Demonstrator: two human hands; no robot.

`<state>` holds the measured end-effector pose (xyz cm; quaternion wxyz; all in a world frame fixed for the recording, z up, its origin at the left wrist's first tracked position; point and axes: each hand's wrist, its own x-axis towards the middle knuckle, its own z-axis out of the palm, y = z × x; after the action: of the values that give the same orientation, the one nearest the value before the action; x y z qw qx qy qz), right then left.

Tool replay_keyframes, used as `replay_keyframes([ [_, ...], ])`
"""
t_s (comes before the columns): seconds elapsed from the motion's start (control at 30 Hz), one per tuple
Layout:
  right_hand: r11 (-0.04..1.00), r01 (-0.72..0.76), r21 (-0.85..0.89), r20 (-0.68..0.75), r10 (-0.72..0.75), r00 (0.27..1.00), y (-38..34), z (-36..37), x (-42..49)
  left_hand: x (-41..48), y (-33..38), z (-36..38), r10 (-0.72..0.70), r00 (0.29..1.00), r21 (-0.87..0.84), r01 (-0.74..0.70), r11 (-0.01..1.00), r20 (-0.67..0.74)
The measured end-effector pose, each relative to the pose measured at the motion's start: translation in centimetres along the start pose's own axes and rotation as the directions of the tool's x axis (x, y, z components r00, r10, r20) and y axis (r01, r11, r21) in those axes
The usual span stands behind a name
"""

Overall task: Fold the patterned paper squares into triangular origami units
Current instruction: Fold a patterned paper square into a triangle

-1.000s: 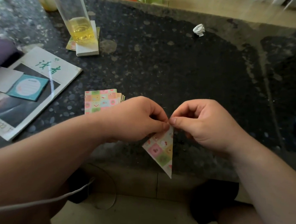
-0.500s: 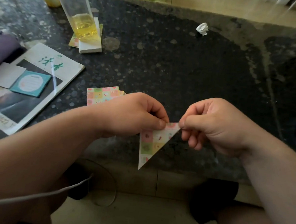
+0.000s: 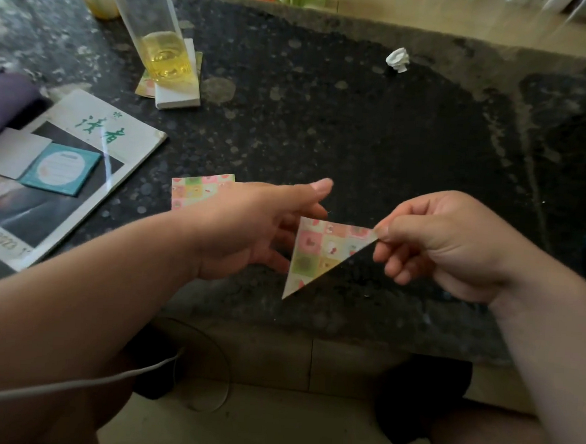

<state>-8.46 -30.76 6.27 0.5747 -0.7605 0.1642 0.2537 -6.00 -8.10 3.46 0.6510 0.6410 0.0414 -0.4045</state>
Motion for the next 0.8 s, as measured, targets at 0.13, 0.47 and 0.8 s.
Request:
replay_keyframes([
  [0.13, 1.000, 0.016, 0.013, -0.010, -0.015, 1.000, -0.1, 0.2, 0.1, 0.3, 0.1, 0.2, 0.089, 0.995, 0.190, -0.080, 0.978, -0.038],
  [0.47, 0.972, -0.159, 0.172, 0.084, 0.146, 0.986, 0.1, 0.0, 0.7, 0.8, -1.3, -0.1, 0.803, 0.584, 0.839, -0.489, 0.237, 0.114],
  [0.8, 0.982, -0.118, 0.149, 0.028, 0.115, 0.993, 0.7, 1.6, 1.1, 1.4, -2.1, 0.0, 0.745, 0.666, 0.851, -0.383, 0.358, -0.014],
])
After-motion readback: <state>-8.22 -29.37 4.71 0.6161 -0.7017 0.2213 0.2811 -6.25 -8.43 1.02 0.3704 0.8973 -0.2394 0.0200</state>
